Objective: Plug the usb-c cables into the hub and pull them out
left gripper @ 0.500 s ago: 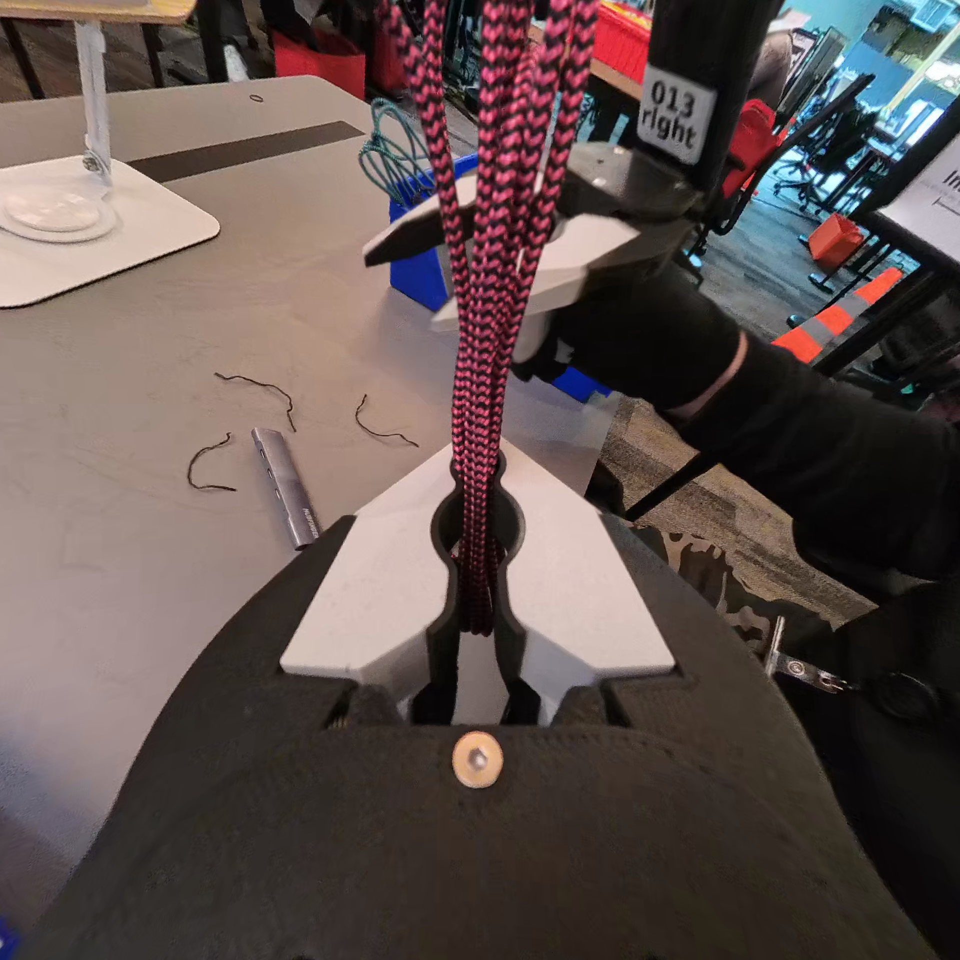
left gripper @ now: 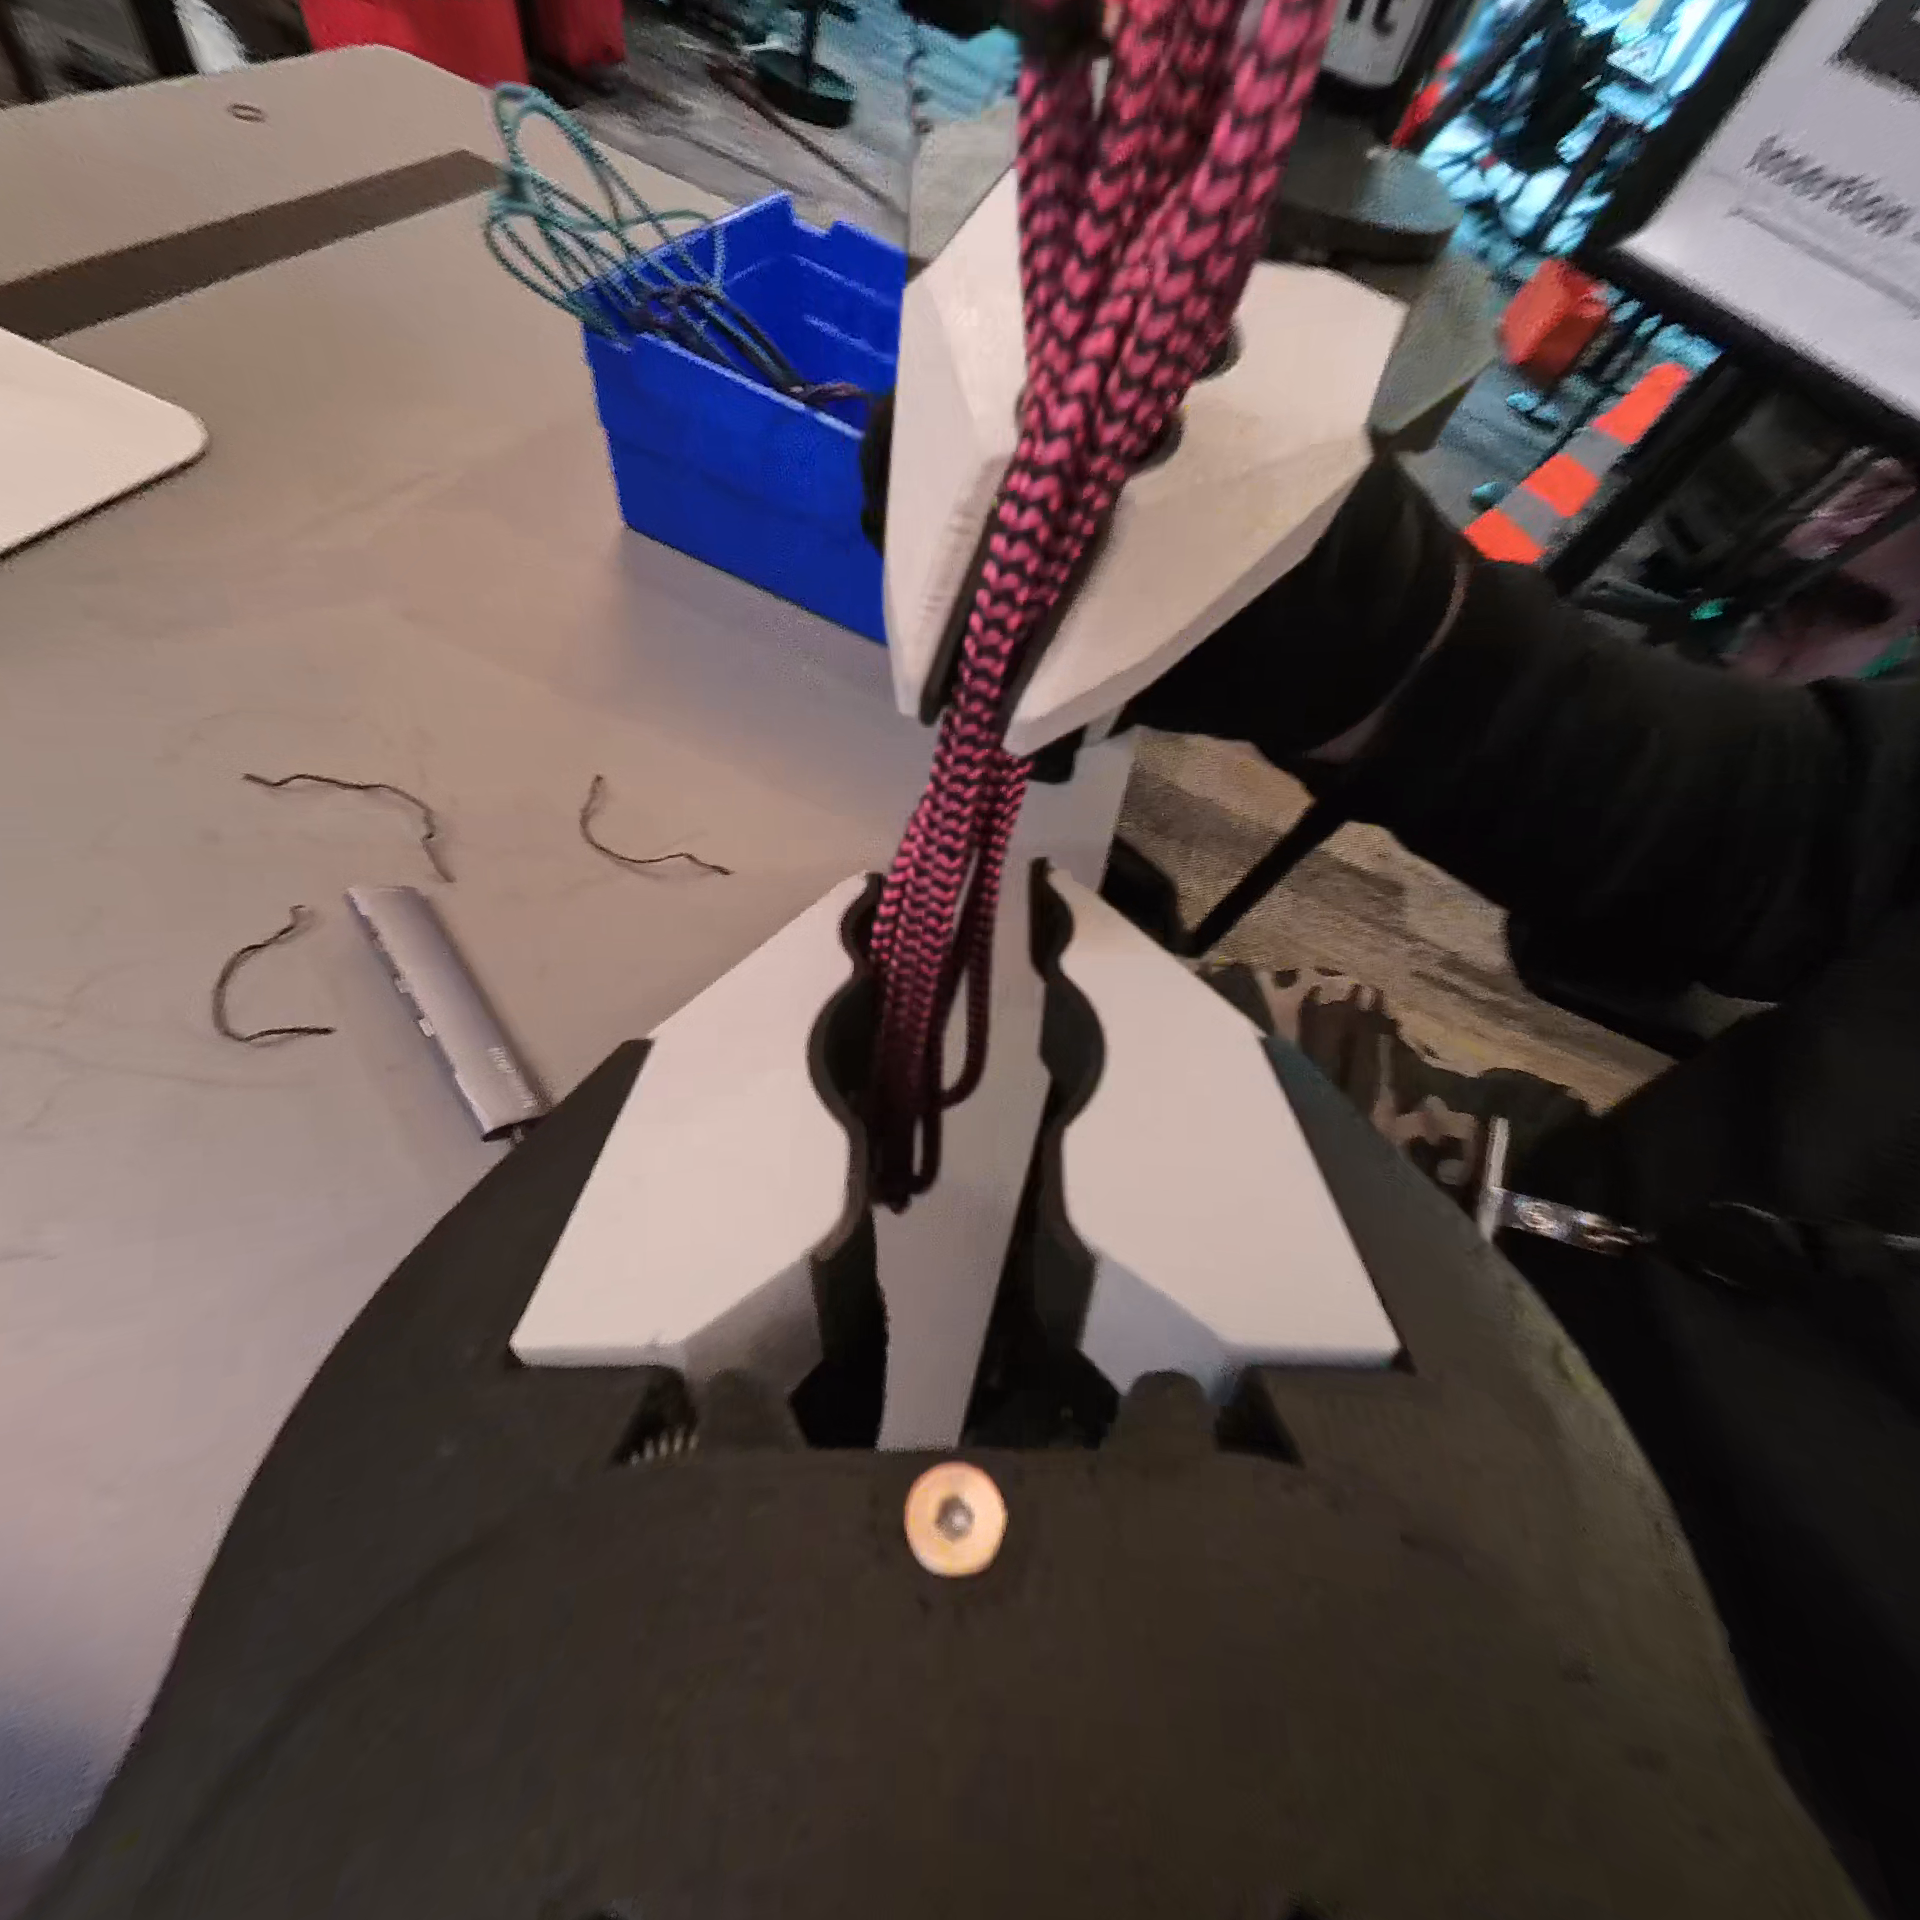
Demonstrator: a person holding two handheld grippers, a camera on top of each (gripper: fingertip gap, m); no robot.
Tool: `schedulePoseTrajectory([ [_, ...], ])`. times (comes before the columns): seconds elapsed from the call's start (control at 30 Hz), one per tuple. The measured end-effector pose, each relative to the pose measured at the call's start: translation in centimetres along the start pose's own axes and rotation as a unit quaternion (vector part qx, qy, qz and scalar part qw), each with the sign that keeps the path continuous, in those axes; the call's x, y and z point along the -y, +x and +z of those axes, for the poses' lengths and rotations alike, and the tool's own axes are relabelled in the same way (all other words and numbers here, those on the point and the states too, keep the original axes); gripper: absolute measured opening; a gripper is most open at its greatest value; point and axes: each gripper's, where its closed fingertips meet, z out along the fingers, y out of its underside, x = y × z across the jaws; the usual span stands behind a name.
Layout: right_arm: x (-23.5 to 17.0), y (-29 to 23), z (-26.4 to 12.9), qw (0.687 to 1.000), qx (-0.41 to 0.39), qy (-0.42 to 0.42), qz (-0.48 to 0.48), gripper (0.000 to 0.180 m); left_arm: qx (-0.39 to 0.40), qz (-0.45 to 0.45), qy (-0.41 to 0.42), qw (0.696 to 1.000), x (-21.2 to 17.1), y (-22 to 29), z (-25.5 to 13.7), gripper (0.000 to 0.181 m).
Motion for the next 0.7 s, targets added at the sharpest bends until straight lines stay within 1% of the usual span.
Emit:
schedulePoseTrajectory([
  [0.13,-0.6,0.3,-1.0,0.999,-0.014,-0.041,-0.032,0.003,-0.049,-0.026,0.030,0.998,1.5,0.5,-1.8,0.048],
  [0.17,-0.9,0.4,-1.3,0.998,-0.015,-0.052,-0.038,0.003,-0.057,-0.031,0.038,0.997,1.9,0.5,-2.3,0.051],
  [0.23,-1.9,0.5,-1.7,0.994,-0.017,-0.091,-0.057,0.004,-0.061,-0.037,0.060,0.996,2.9,0.3,-3.5,0.052],
  [0.33,-5.4,1.6,-2.2,0.973,-0.051,-0.199,-0.106,0.004,-0.071,-0.049,0.102,0.991,4.6,0.4,-5.0,0.045],
  [0.4,-6.7,1.6,-2.1,0.962,-0.055,-0.235,-0.129,0.004,-0.069,-0.059,0.112,0.990,5.0,0.3,-5.2,0.041],
  [0.47,-6.9,1.5,-1.6,0.960,-0.055,-0.238,-0.135,0.004,-0.068,-0.065,0.115,0.989,5.0,0.2,-5.1,0.035],
  [0.53,-7.0,1.4,-1.3,0.960,-0.053,-0.237,-0.138,0.003,-0.065,-0.073,0.106,0.990,4.4,-0.2,-4.8,0.023],
  [0.63,-7.0,1.5,-1.3,0.958,-0.058,-0.241,-0.147,0.003,-0.076,-0.090,0.111,0.987,4.2,-0.4,-4.7,0.017],
  [0.7,-7.0,1.5,-1.3,0.957,-0.058,-0.240,-0.150,0.003,-0.084,-0.092,0.113,0.986,4.1,-0.3,-4.7,0.007],
])
